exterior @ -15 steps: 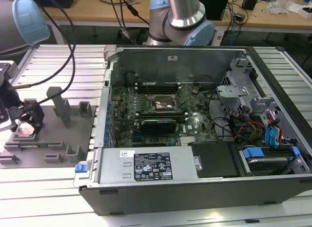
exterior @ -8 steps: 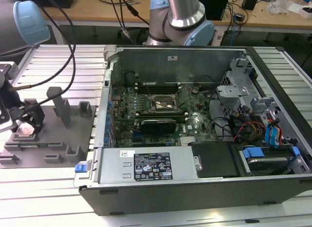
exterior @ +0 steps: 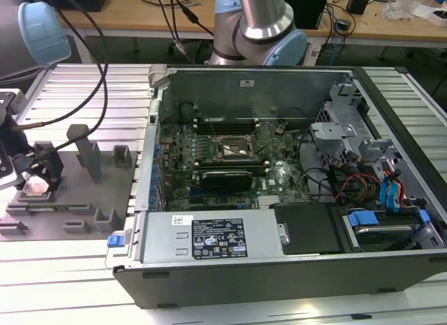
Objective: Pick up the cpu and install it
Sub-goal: 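Pick up the cpu and move it towards the insertion slot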
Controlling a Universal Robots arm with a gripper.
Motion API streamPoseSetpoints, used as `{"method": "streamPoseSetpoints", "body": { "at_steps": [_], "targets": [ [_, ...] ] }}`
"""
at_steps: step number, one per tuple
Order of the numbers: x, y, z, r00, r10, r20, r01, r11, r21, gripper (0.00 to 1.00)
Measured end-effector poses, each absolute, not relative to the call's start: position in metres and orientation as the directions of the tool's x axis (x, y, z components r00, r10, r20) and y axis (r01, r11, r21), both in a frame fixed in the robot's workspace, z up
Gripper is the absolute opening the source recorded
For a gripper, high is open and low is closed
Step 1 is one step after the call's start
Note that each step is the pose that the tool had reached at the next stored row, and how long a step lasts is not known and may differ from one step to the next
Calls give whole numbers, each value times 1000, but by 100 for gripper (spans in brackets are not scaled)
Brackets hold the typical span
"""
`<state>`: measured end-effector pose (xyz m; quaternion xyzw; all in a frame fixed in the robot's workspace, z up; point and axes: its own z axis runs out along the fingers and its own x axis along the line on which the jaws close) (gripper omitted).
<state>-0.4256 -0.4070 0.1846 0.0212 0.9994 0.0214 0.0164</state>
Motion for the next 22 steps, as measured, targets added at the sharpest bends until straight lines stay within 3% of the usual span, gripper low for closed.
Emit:
{"method": "streamPoseSetpoints", "body": {
  "at_steps": [4, 5, 18, 19, 22],
  "targets": [
    [-426, -407, 185, -999, 43, -32, 42, 998, 43, 71],
    [-426, -407, 185, -999, 43, -32, 42, 998, 43, 64],
    [-425, -407, 187, -999, 43, -31, 42, 998, 43, 64],
    [-425, -407, 187, -999, 43, -30, 42, 998, 43, 55],
    [-425, -407, 187, -999, 43, -30, 42, 998, 43, 55]
  ]
}}
